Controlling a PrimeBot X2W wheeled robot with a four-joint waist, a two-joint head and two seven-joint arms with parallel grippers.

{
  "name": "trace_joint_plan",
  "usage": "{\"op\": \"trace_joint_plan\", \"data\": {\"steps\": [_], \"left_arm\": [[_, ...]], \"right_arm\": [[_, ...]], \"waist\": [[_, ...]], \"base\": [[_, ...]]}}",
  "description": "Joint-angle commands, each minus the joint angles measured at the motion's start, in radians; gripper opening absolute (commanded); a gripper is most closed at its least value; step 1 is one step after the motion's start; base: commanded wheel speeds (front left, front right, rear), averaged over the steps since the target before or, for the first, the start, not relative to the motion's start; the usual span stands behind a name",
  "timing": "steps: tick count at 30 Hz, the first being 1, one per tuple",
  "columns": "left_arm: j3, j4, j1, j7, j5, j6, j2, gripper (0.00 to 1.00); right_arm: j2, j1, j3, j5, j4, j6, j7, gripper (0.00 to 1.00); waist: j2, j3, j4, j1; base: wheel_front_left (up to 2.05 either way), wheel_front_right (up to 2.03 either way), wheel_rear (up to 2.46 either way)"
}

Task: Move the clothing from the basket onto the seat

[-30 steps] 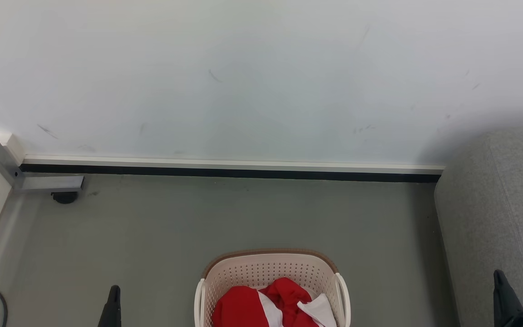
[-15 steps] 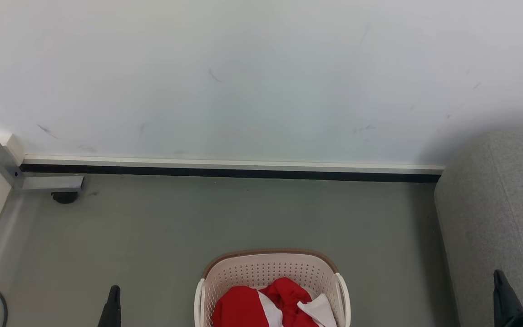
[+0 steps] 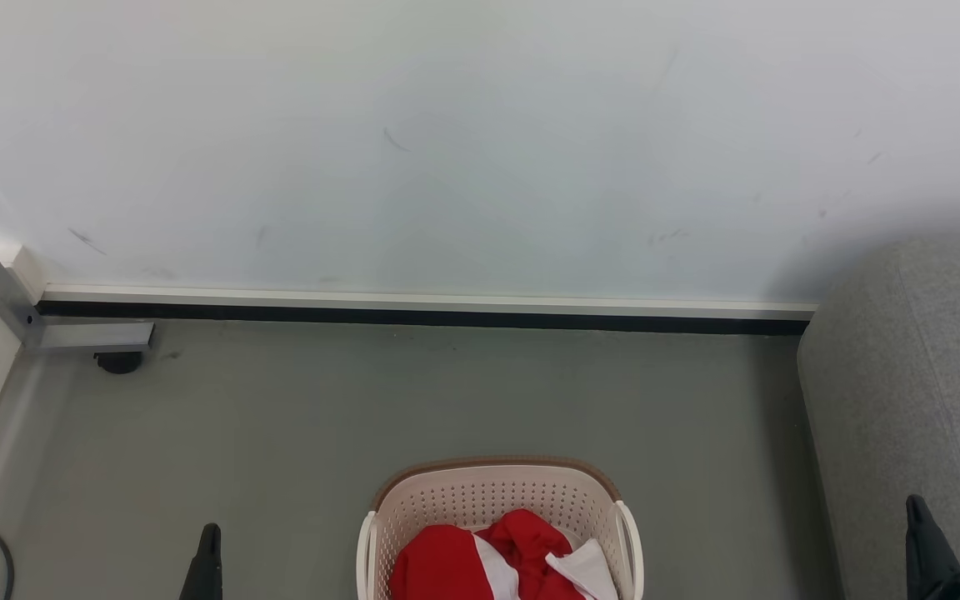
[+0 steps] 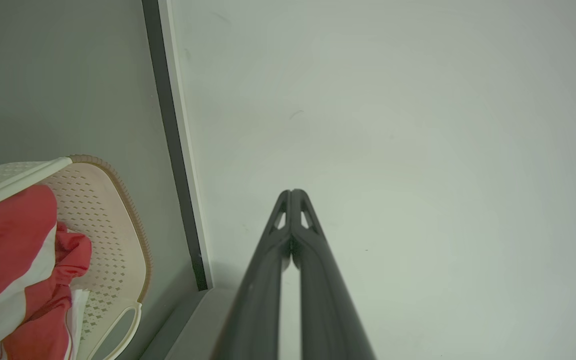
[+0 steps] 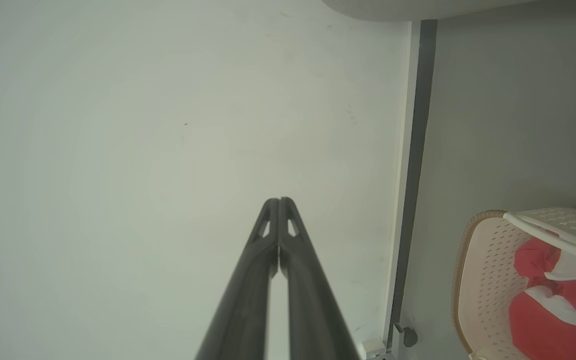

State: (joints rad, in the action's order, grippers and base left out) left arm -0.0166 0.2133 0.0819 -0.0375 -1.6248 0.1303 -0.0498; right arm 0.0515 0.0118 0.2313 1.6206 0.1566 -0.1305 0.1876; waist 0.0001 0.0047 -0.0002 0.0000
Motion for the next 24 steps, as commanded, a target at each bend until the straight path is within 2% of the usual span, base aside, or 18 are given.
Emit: {"op": "trace_joint_plan", "data": {"steps": [1, 19, 20, 24], "left_arm": [[0.001, 0.0, -0.001, -0.001, -0.002, 0.003, 0.0, 0.0], [0.001, 0.0, -0.001, -0.001, -0.002, 0.003, 0.0, 0.0], [0.0, 0.0, 0.0, 0.0, 0.0, 0.0, 0.0, 1.0], [-0.002, 0.027, -0.016, 0.0, -0.001, 0.0, 0.003, 1.0]], "right_arm": [[-0.003, 0.006, -0.002, 0.002, 0.002, -0.001, 0.0, 0.0], [-0.003, 0.006, -0.002, 0.002, 0.002, -0.001, 0.0, 0.0], [0.0, 0.0, 0.0, 0.0, 0.0, 0.0, 0.0, 1.0], [-0.006, -0.017, -0.001, 0.0, 0.032, 0.0, -0.001, 1.0]], "waist": [[-0.0001, 0.0, 0.0, 0.0], [-0.0001, 0.0, 0.0, 0.0], [-0.0001, 0.0, 0.0, 0.0], [-0.0001, 0.0, 0.0, 0.0]], "base": [[0.0, 0.0, 0.0], [0.0, 0.0, 0.0], [0.0, 0.0, 0.0], [0.0, 0.0, 0.0]]}}
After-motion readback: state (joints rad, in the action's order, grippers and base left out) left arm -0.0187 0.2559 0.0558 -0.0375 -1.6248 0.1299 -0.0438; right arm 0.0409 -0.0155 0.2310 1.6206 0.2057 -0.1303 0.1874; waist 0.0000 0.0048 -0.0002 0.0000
